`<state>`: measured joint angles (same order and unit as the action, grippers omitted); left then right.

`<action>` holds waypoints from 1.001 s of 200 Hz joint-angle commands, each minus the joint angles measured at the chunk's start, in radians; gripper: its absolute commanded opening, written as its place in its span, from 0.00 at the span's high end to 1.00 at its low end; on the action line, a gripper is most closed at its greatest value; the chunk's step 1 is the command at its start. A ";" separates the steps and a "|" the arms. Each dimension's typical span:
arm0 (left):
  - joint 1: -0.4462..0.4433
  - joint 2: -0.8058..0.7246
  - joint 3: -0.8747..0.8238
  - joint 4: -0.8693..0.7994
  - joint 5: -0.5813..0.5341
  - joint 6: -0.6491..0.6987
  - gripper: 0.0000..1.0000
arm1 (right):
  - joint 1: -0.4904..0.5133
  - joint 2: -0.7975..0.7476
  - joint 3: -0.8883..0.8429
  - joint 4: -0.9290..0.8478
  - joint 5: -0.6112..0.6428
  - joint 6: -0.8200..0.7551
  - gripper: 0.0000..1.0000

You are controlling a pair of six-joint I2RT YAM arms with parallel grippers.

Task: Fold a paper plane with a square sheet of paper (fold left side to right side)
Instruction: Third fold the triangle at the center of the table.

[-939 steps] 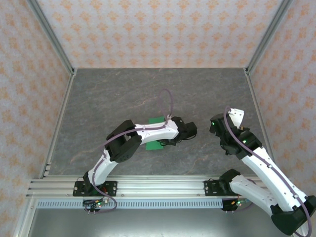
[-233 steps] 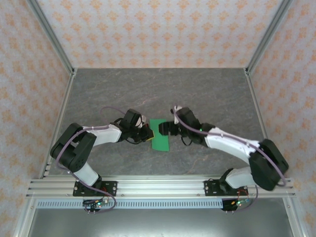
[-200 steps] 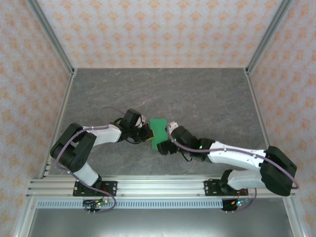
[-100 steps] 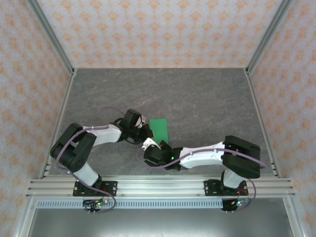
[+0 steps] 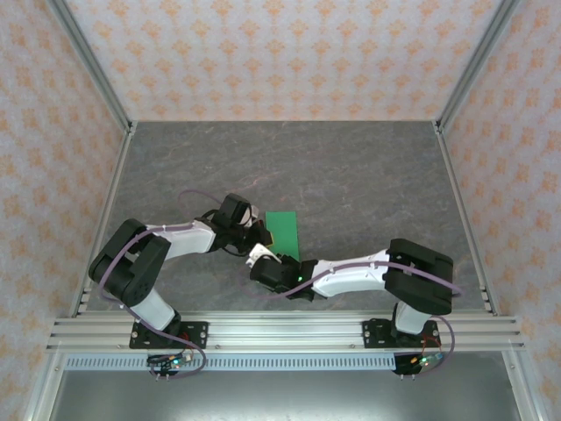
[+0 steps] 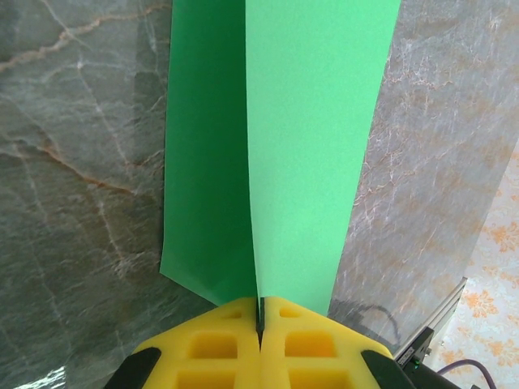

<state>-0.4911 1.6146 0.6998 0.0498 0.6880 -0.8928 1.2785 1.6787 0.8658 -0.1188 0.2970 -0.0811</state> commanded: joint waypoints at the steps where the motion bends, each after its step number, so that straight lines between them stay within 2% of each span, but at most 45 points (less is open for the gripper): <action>1: -0.011 -0.033 0.028 -0.042 -0.007 0.011 1.00 | -0.017 -0.019 0.009 -0.001 0.002 -0.015 0.89; 14: -0.011 -0.035 0.032 -0.048 -0.007 0.018 1.00 | -0.026 -0.029 0.004 -0.003 -0.023 -0.020 1.00; 31: -0.009 -0.037 0.040 -0.071 -0.007 0.037 1.00 | -0.037 -0.041 -0.004 -0.012 -0.064 -0.020 1.00; 65: 0.018 -0.064 0.056 -0.153 -0.012 0.096 0.79 | -0.062 -0.057 -0.019 -0.033 -0.149 -0.012 1.00; 90: 0.046 -0.094 0.070 -0.233 -0.012 0.155 0.58 | -0.076 -0.053 -0.019 -0.037 -0.185 0.001 1.00; 107: 0.058 -0.112 0.085 -0.291 -0.017 0.197 0.50 | -0.084 -0.048 -0.016 -0.036 -0.197 0.006 1.00; 133: 0.085 -0.129 0.103 -0.361 -0.034 0.240 0.44 | -0.091 -0.040 -0.010 -0.038 -0.213 0.008 1.00; 152: 0.116 -0.123 0.114 -0.368 -0.022 0.254 0.45 | -0.096 -0.039 -0.007 -0.043 -0.220 0.012 1.00; 180: 0.123 -0.056 0.190 -0.336 0.036 0.277 0.72 | -0.103 -0.039 -0.005 -0.044 -0.232 0.026 1.00; 200: 0.123 0.024 0.270 -0.314 0.092 0.293 0.82 | -0.108 -0.037 0.002 -0.048 -0.239 0.034 1.00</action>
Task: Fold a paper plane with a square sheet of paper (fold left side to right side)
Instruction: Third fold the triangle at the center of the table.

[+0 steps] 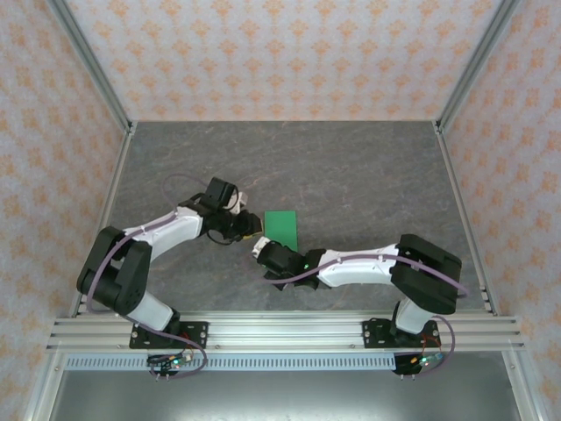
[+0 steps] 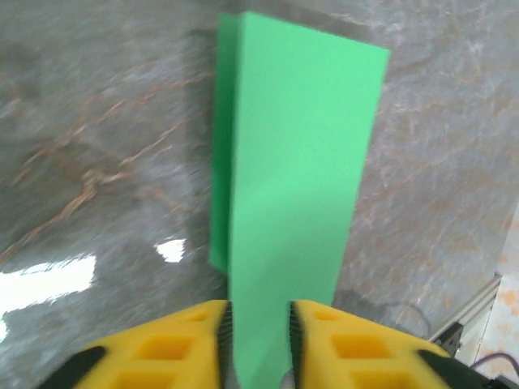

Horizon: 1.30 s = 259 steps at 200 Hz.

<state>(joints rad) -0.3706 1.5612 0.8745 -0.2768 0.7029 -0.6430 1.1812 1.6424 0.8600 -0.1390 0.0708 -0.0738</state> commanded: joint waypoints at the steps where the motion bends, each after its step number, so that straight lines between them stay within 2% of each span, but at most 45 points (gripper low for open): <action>1: 0.002 0.082 0.101 0.013 0.079 0.044 0.83 | -0.011 0.000 0.008 -0.028 -0.013 0.027 1.00; 43: -0.005 0.246 0.253 0.003 0.146 0.066 0.91 | -0.026 0.006 0.025 -0.034 -0.028 0.050 1.00; 99: -0.048 0.403 0.360 -0.026 0.158 0.092 0.92 | -0.051 0.012 0.043 -0.031 -0.053 0.066 1.00; 185: -0.068 0.490 0.387 -0.085 0.105 0.147 0.95 | -0.103 0.007 0.050 -0.037 -0.152 0.102 1.00; 259: -0.068 0.516 0.388 -0.101 0.093 0.163 0.97 | -0.233 -0.022 0.013 -0.017 -0.286 0.192 1.00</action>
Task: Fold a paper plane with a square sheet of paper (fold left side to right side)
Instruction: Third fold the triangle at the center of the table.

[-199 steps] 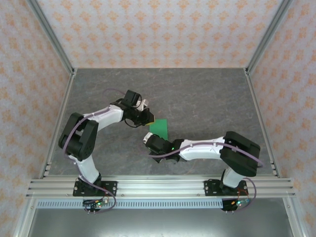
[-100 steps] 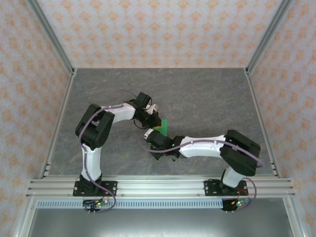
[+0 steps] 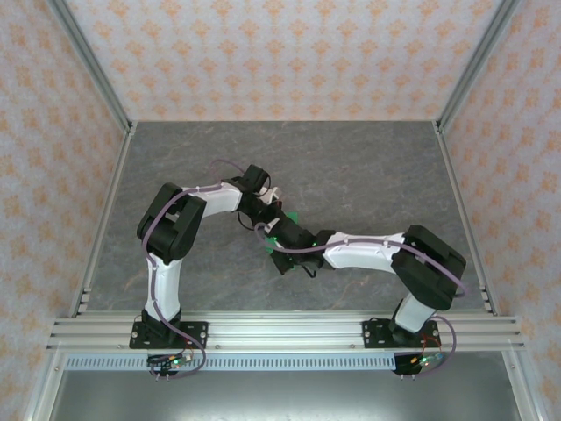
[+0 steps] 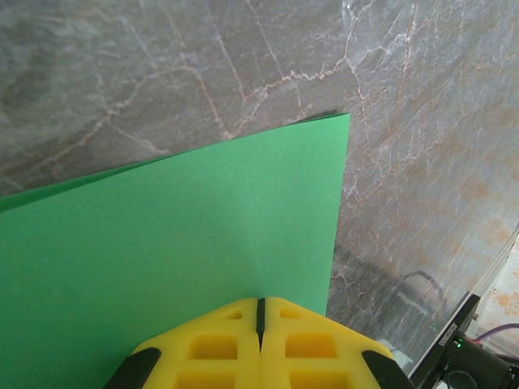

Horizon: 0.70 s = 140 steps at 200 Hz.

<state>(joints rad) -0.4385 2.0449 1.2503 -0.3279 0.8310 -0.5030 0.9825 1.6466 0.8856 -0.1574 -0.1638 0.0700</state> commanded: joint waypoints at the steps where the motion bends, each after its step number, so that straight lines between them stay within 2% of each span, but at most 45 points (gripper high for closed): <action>1: 0.000 0.032 0.012 -0.050 -0.035 0.023 0.97 | -0.036 -0.026 -0.013 0.001 -0.053 0.049 1.00; 64: -0.002 0.034 0.013 -0.053 -0.038 0.021 0.97 | -0.104 -0.014 -0.013 -0.034 -0.061 0.092 1.00; 140: -0.003 0.034 0.005 -0.049 -0.037 0.021 0.98 | -0.131 0.023 0.004 -0.060 -0.045 0.132 1.00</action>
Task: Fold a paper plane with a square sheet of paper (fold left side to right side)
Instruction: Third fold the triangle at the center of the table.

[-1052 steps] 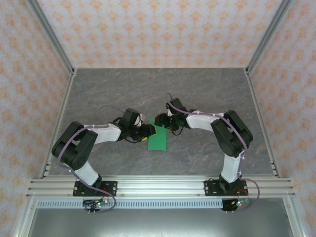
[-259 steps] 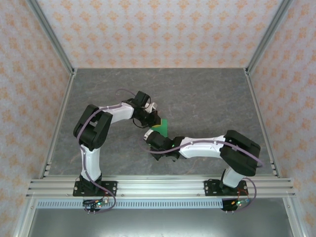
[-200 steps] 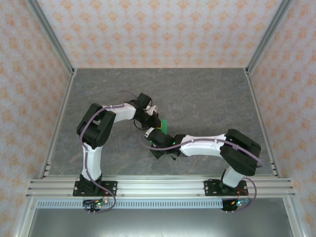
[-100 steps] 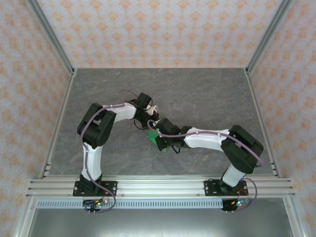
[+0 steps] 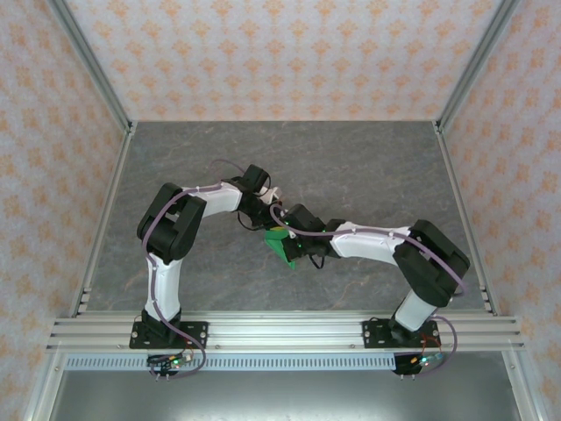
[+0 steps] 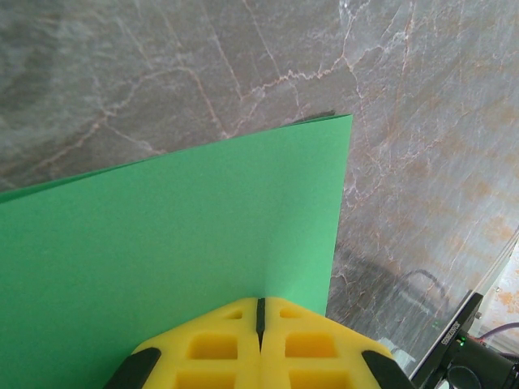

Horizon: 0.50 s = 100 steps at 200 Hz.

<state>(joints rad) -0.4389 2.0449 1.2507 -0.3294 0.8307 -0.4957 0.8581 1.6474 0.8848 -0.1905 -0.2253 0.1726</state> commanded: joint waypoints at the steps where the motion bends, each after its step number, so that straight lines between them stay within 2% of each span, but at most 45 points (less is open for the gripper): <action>1: -0.003 0.034 0.004 -0.048 -0.037 0.014 0.98 | -0.007 0.022 0.005 -0.026 0.016 0.030 1.00; 100: -0.004 0.035 0.004 -0.050 -0.038 0.013 0.98 | -0.008 0.052 0.026 -0.031 0.061 0.050 1.00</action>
<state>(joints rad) -0.4389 2.0449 1.2507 -0.3294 0.8307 -0.4957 0.8558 1.6878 0.8848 -0.2016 -0.2081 0.2077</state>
